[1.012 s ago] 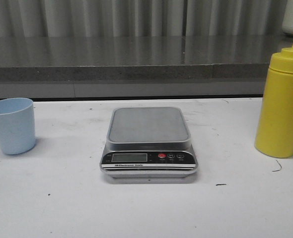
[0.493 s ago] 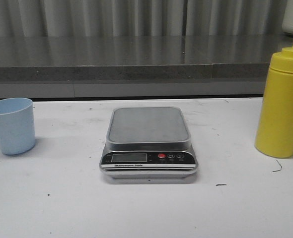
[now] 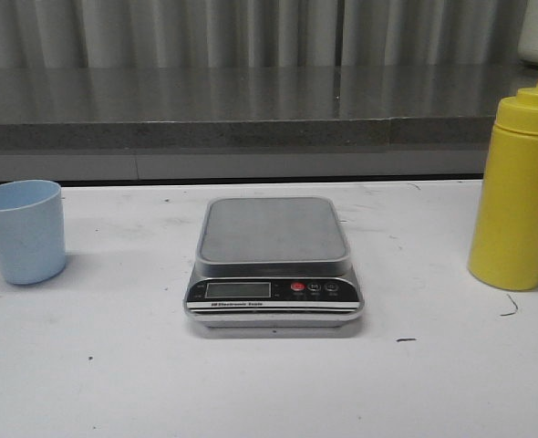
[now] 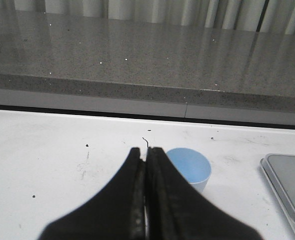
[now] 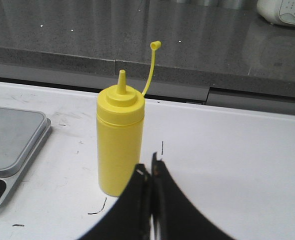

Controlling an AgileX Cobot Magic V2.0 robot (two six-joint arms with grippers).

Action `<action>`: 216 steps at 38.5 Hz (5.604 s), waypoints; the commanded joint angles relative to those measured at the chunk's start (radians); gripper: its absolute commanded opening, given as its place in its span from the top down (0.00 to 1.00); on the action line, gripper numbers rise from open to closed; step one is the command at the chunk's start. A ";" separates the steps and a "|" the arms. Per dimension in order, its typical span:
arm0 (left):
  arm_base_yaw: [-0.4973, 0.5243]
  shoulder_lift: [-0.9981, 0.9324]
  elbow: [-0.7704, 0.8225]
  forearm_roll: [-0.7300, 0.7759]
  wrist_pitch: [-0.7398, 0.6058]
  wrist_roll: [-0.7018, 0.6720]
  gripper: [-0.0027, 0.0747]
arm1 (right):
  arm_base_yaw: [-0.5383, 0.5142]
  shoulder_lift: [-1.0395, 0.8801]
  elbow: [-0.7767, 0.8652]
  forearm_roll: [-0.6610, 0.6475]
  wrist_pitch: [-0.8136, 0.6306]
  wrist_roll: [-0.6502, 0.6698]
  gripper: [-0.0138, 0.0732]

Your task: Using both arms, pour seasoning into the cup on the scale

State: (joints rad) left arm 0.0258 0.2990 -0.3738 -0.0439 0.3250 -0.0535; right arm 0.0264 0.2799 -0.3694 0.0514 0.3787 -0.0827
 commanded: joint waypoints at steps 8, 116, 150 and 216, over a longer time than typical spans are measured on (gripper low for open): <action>0.004 0.015 -0.040 -0.007 -0.078 -0.005 0.30 | -0.001 0.015 -0.037 -0.002 -0.075 0.003 0.33; -0.344 1.576 -1.076 0.111 0.585 -0.012 0.99 | -0.001 0.015 -0.037 -0.017 -0.075 0.002 0.14; -0.625 1.686 -1.686 0.058 0.939 -0.005 0.99 | -0.001 0.015 -0.037 -0.017 -0.075 0.002 0.14; -0.698 1.813 -1.853 -0.025 0.941 -0.005 0.29 | -0.001 0.015 -0.037 -0.017 -0.073 0.002 0.14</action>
State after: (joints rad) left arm -0.6669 2.1997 -2.1818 -0.0354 1.2436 -0.0528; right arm 0.0264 0.2799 -0.3711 0.0385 0.3802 -0.0827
